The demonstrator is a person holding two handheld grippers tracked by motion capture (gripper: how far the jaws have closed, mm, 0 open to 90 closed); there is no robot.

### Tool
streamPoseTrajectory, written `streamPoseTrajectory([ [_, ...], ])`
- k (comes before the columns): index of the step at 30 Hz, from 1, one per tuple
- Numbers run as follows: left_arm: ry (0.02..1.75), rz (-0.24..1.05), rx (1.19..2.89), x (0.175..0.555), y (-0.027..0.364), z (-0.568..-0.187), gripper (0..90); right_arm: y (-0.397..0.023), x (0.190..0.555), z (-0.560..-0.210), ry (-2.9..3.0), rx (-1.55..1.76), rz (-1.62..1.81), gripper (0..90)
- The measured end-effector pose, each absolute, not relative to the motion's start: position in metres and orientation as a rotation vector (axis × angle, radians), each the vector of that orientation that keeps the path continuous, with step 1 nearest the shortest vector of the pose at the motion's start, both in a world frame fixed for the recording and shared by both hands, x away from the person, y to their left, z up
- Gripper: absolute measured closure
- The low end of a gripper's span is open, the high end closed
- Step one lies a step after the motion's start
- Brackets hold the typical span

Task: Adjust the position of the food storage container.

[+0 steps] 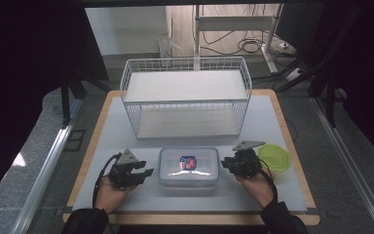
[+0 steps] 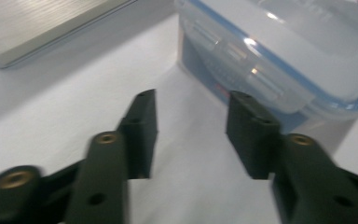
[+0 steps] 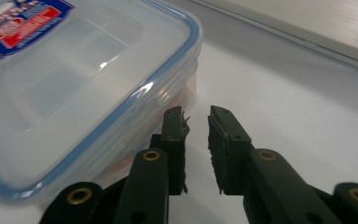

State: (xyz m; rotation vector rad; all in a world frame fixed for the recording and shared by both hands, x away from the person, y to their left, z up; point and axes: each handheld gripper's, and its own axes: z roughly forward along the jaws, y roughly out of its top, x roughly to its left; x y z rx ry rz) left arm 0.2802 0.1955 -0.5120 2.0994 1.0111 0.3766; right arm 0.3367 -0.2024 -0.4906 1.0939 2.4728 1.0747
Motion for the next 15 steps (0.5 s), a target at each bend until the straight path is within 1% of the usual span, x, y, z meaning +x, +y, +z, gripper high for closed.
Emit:
streamPoseTrajectory([
  [2,1.001,0.409,2.103,0.276,0.198,-0.513,40.8,-0.206,0.331,-0.486,2.463,1.069,1.091,72.3],
  [3,1.001,0.409,2.103,0.276,0.198,-0.513,37.4,-0.206,0.331,-0.486,2.463,1.069,1.091,72.3],
  [4,0.987,0.425,2.097,0.273,0.200,-0.513,34.7,-0.209,0.326,-0.482,2.451,1.045,1.101,68.9],
  [5,0.987,0.425,2.097,0.273,0.200,-0.513,32.1,-0.209,0.326,-0.482,2.451,1.045,1.101,68.9],
  [10,0.985,0.443,2.070,0.265,0.206,-0.514,20.1,-0.209,0.314,-0.479,2.460,0.980,1.118,49.5],
  [12,1.002,0.442,2.070,0.264,0.208,-0.515,16.8,-0.209,0.311,-0.480,2.473,0.967,1.118,42.1],
  [13,1.002,0.442,2.070,0.264,0.208,-0.515,14.8,-0.209,0.311,-0.480,2.473,0.967,1.118,42.1],
  [14,1.009,0.436,2.069,0.264,0.208,-0.516,13.1,-0.211,0.309,-0.481,2.470,0.953,1.133,35.5],
  [15,1.011,0.426,2.066,0.263,0.210,-0.516,12.3,-0.212,0.308,-0.481,2.474,0.955,1.145,31.2],
])
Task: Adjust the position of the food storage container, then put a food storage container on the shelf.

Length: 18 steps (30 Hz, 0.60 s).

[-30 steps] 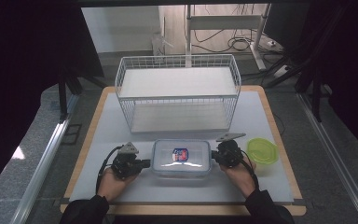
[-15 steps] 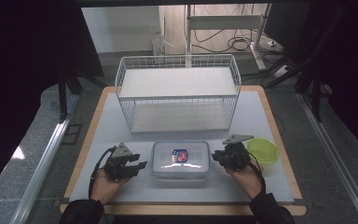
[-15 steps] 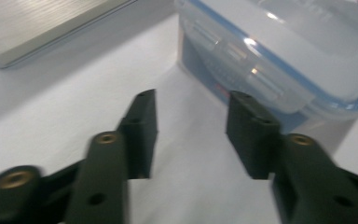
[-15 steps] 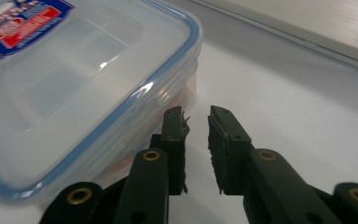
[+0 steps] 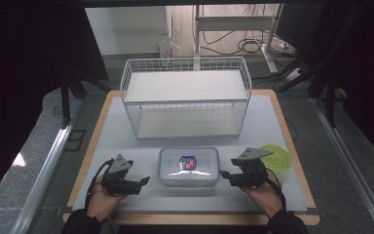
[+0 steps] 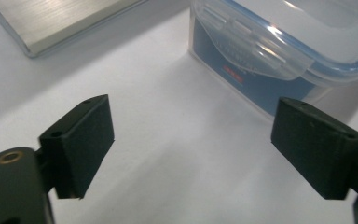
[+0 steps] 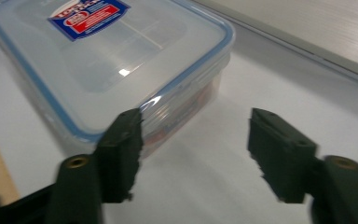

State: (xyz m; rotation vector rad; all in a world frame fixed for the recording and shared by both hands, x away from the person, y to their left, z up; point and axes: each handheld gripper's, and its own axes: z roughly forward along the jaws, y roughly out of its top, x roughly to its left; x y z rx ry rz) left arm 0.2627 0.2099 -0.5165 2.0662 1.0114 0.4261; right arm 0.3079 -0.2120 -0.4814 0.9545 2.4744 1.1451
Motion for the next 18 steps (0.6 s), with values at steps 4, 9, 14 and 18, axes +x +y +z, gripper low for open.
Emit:
streamPoseTrajectory([
  [4,1.007,0.419,2.068,0.2626,0.2098,-0.5176,8.5,-0.2164,0.3054,-0.4858,2.491,0.967,1.141,23.0],
  [9,0.969,0.426,2.053,0.2642,0.2103,-0.5195,6.0,-0.2187,0.3053,-0.4851,2.477,0.973,1.147,16.7],
  [14,0.967,0.397,2.001,0.2676,0.2144,-0.5217,3.7,-0.2183,0.3068,-0.4864,2.473,0.974,1.144,9.6],
  [18,0.965,0.402,1.993,0.2676,0.2149,-0.5209,3.5,-0.2168,0.3077,-0.4888,2.479,0.977,1.143,6.8],
])
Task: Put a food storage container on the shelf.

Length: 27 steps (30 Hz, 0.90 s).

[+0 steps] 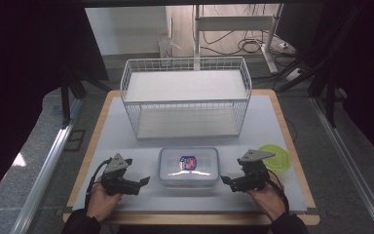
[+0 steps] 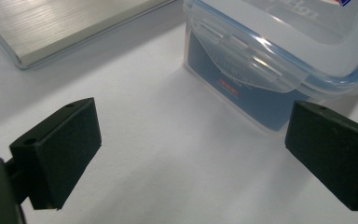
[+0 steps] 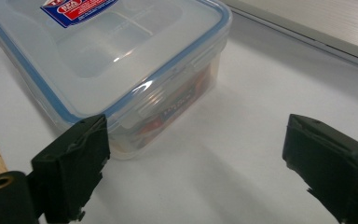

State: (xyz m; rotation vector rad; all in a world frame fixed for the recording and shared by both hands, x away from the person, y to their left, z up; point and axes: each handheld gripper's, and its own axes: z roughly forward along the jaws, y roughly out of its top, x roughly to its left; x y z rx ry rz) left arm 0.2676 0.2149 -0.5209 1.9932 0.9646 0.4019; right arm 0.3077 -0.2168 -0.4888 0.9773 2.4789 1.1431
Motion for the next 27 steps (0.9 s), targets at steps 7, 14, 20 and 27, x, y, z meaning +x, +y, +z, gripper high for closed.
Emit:
streamPoseTrajectory([
  [7,0.969,0.344,2.005,0.269,0.211,-0.515,3.6,-0.214,0.307,-0.485,2.434,0.974,1.183,2.8],
  [14,0.909,0.321,2.024,0.274,0.202,-0.508,1.5,-0.207,0.308,-0.481,2.417,0.998,1.206,3.0],
  [20,0.868,0.272,1.997,0.283,0.193,-0.501,1.0,-0.199,0.308,-0.479,2.438,1.017,1.233,2.9],
  [27,0.870,0.113,1.958,0.303,0.182,-0.506,0.4,-0.183,0.316,-0.481,2.539,1.037,1.266,3.2],
])
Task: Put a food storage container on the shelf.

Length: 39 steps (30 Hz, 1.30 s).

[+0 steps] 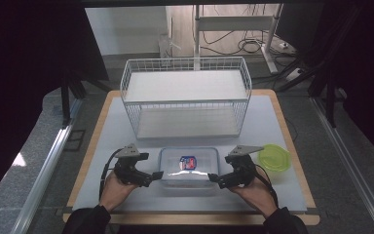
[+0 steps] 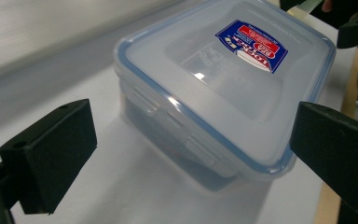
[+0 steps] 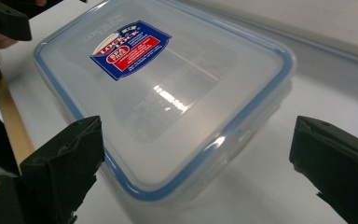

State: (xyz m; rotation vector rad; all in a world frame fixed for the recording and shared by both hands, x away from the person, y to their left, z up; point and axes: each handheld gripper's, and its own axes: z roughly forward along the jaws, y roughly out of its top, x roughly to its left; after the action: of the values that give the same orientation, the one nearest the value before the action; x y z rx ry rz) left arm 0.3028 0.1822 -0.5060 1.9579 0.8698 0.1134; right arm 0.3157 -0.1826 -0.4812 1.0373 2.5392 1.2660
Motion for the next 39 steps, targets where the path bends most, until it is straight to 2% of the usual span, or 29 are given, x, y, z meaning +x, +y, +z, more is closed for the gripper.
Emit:
streamPoseTrajectory([
  [3,0.874,0.093,1.973,0.307,0.177,-0.509,0.0,-0.182,0.319,-0.483,2.553,1.051,1.270,3.2],
  [9,0.862,-0.063,1.989,0.320,0.166,-0.518,0.0,-0.177,0.333,-0.495,2.640,1.139,1.317,2.9],
  [12,0.864,-0.145,1.969,0.325,0.165,-0.523,0.0,-0.172,0.337,-0.497,2.661,1.161,1.311,0.0],
  [17,0.880,-0.176,1.967,0.326,0.165,-0.525,0.0,-0.172,0.345,-0.502,2.686,1.242,1.352,0.2],
  [22,0.887,-0.137,2.002,0.317,0.164,-0.517,3.1,-0.178,0.340,-0.495,2.686,1.270,1.339,12.9],
  [23,0.887,-0.137,2.002,0.317,0.164,-0.517,5.1,-0.178,0.340,-0.495,2.686,1.270,1.339,12.9],
  [26,0.902,-0.140,1.969,0.312,0.171,-0.516,15.1,-0.185,0.332,-0.493,2.696,1.304,1.361,21.7],
  [27,0.908,-0.143,1.956,0.309,0.173,-0.516,15.1,-0.185,0.332,-0.493,2.696,1.304,1.361,21.7],
  [28,0.910,-0.147,1.949,0.306,0.174,-0.516,19.8,-0.189,0.327,-0.493,2.694,1.334,1.379,26.5],
  [31,0.912,-0.125,1.929,0.291,0.179,-0.515,26.4,-0.192,0.321,-0.492,2.691,1.339,1.397,33.0],
  [35,0.930,-0.150,1.856,0.286,0.189,-0.515,40.8,-0.199,0.319,-0.491,2.659,1.369,1.468,41.9],
  [39,0.936,-0.159,1.834,0.287,0.191,-0.516,43.6,-0.201,0.322,-0.492,2.645,1.422,1.505,45.3],
])
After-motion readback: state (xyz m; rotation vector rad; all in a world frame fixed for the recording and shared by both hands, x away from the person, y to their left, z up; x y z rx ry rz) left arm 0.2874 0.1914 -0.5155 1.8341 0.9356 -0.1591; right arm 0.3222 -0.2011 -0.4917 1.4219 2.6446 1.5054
